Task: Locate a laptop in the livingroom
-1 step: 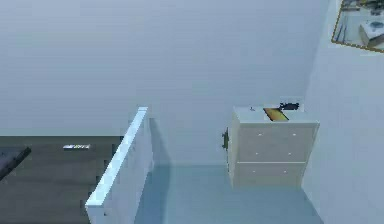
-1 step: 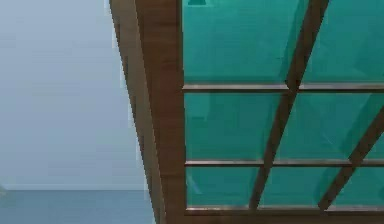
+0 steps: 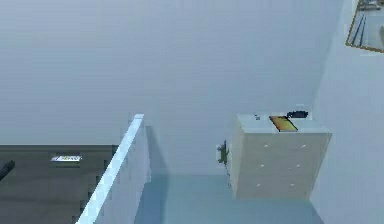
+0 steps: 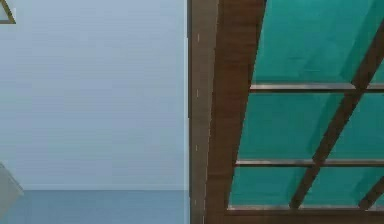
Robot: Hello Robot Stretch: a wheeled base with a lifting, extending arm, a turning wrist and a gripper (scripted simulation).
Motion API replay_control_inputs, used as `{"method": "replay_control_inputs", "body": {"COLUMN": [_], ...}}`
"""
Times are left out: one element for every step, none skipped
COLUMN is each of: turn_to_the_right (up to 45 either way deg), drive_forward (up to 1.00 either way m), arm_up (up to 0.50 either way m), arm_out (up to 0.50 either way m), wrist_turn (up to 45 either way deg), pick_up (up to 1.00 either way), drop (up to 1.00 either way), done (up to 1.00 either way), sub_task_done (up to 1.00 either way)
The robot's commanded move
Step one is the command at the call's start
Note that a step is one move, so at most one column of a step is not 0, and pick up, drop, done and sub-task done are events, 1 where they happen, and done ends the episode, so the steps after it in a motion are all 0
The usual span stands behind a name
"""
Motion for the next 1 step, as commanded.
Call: {"method": "replay_control_inputs", "body": {"turn_to_the_right": [-45.0], "drive_forward": [0.0], "arm_up": [0.0], "arm_out": [0.0], "wrist_turn": [0.0], "pick_up": [0.0], "drop": [0.0], "done": [0.0], "sub_task_done": [0.0]}}
